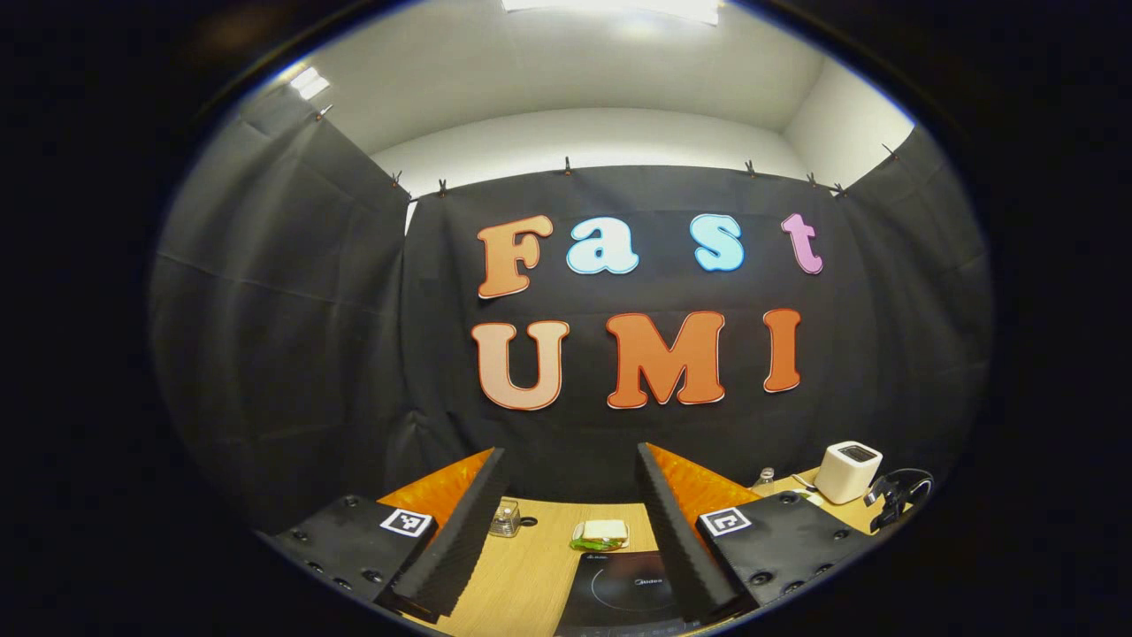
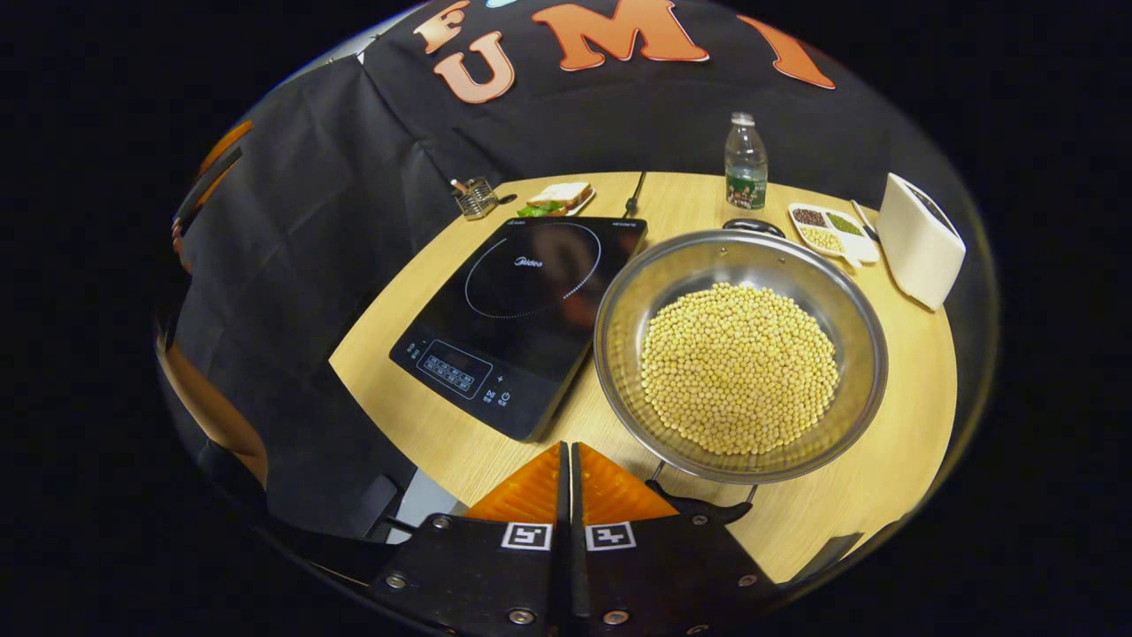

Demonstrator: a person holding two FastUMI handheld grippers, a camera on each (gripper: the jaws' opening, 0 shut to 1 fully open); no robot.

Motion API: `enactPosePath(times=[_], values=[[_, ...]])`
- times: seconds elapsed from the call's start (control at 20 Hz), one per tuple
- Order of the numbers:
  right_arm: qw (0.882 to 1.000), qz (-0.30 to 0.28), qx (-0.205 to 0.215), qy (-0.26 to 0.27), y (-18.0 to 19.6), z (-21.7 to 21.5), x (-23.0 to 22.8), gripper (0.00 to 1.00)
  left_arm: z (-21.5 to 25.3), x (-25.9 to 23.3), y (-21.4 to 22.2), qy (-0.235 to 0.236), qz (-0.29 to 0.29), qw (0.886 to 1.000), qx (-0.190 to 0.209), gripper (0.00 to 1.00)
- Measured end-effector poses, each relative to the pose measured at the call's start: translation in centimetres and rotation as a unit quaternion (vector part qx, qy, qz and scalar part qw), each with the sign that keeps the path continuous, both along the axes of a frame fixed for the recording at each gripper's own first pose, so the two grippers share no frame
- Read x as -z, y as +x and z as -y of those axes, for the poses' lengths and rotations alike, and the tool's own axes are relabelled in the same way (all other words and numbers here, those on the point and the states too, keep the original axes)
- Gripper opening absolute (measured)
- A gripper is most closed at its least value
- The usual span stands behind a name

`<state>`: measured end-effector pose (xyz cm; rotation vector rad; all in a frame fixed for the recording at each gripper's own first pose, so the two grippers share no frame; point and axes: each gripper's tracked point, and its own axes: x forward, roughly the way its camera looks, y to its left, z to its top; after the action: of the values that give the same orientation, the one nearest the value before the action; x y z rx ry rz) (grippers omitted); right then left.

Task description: First push the handle of the pot to place it horizontally, then grasp the pot with both hands and set it on the induction cooktop.

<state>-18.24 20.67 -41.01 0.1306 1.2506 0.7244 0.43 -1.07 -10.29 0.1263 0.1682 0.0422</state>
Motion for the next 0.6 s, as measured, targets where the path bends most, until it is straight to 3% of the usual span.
enactPosePath(times=[0.6], values=[[0.997, -0.063, 0.024, -0.02, -0.6, 1.2, 3.7, 0.0, -0.8, 1.4, 0.2, 0.003, -0.011, 1.0, -0.013, 0.94]])
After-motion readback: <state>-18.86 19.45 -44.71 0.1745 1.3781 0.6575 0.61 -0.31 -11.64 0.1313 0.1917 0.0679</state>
